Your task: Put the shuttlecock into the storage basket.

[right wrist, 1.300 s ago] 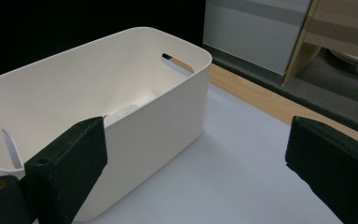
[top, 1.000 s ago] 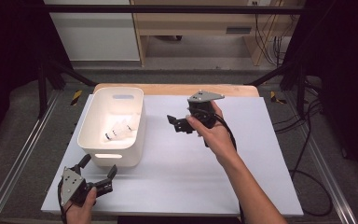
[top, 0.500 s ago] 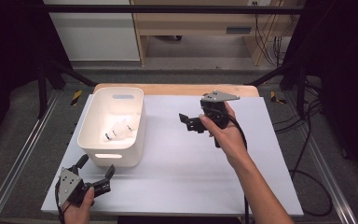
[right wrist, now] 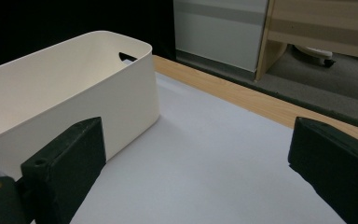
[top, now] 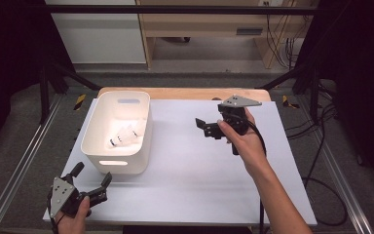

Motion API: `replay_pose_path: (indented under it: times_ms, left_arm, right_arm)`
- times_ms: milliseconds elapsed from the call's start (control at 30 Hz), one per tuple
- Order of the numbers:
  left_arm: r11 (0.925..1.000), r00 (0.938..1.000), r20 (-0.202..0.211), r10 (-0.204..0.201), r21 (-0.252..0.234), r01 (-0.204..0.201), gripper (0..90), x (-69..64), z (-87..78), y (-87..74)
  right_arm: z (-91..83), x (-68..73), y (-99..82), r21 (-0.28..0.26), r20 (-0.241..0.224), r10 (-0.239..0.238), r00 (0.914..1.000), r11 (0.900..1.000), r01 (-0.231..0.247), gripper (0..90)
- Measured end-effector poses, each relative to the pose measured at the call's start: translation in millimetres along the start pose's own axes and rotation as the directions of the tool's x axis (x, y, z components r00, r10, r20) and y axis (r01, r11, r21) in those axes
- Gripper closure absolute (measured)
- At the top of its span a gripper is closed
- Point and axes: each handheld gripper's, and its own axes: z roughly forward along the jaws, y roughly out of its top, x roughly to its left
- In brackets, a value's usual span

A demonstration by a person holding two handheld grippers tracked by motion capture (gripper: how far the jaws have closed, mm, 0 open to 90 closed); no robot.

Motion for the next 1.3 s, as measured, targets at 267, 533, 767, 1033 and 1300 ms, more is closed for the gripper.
replay_pose_path:
  times_ms: [267,533,767,1033,1300]
  left_arm:
    - [1.0,0.9999,0.011,-0.007,0.001,0.006,0.5,3.7,-0.6,-0.9]
    - [0.9999,0.9999,0.012,-0.013,0.005,0.012,0.5,5.3,0.6,-2.1]
    - [0.9999,0.9998,0.017,-0.01,0.008,0.01,0.5,4.4,1.4,-2.9]
    - [0.9999,0.9998,0.016,-0.013,0.008,0.013,0.5,5.2,1.2,-3.1]
    - [0.9999,0.9998,0.018,-0.012,0.01,0.012,0.5,5.0,1.6,-3.4]
  right_arm:
    - [-6.1,-6.4,-3.3,-0.008,0.017,0.008,0.9998,0.9999,-0.008,4.3]
    - [-15.1,-14.5,-6.0,-0.024,0.035,0.029,0.999,0.9993,-0.028,4.3]
    - [-25.8,-22.9,-7.3,-0.04,0.049,0.044,0.9979,0.9983,-0.042,4.2]
    - [-37.6,-34.8,-12.3,-0.06,0.061,0.083,0.9947,0.995,-0.08,4.2]
    - [-49.2,-45.0,-20.4,-0.067,0.079,0.101,0.9917,0.9931,-0.096,4.1]
